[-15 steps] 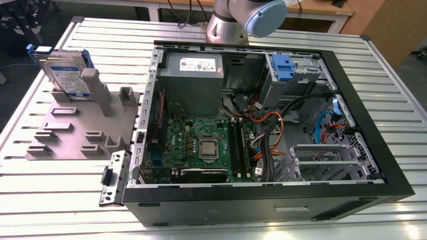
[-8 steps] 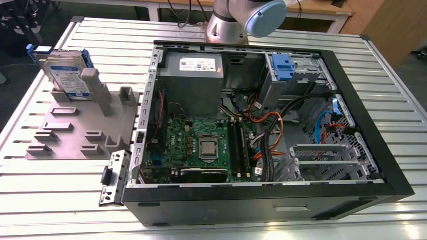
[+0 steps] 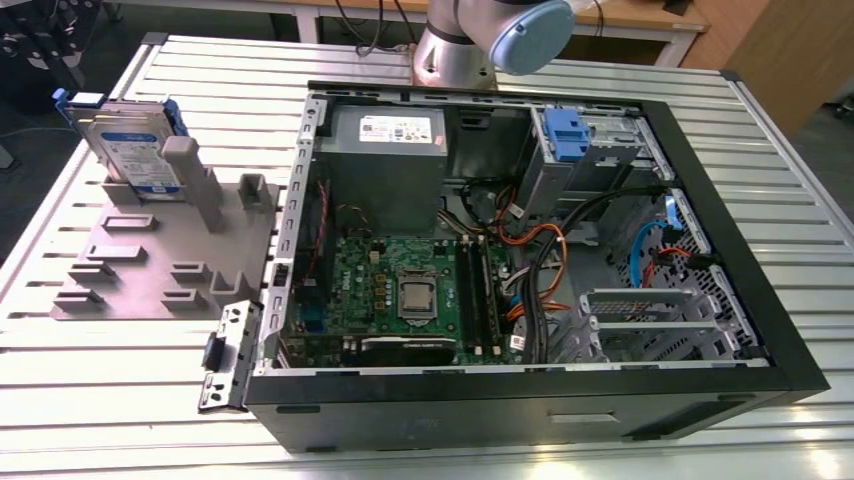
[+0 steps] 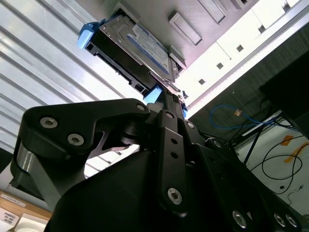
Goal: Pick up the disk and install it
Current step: 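Pick up the disk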
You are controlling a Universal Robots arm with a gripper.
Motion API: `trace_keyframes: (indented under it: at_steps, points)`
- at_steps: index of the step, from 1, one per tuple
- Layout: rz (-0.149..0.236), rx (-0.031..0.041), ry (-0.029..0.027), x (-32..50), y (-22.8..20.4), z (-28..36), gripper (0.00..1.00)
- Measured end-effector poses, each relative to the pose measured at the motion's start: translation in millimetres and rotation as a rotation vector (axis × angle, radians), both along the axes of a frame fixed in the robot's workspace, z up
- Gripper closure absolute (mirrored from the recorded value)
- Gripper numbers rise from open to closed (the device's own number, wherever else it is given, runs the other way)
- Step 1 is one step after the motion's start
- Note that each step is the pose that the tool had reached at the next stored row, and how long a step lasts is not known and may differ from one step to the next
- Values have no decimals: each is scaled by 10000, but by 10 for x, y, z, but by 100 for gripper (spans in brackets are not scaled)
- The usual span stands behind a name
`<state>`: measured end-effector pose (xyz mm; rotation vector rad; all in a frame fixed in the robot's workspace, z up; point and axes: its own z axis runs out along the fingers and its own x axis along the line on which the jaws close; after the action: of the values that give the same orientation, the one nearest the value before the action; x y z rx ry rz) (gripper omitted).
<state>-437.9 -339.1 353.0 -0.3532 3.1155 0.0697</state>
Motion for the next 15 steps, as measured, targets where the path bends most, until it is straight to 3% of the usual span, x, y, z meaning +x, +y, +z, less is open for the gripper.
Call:
trace_keyframes:
  at_steps: [15]
  points:
    - [87,0,0,0,0,0,89]
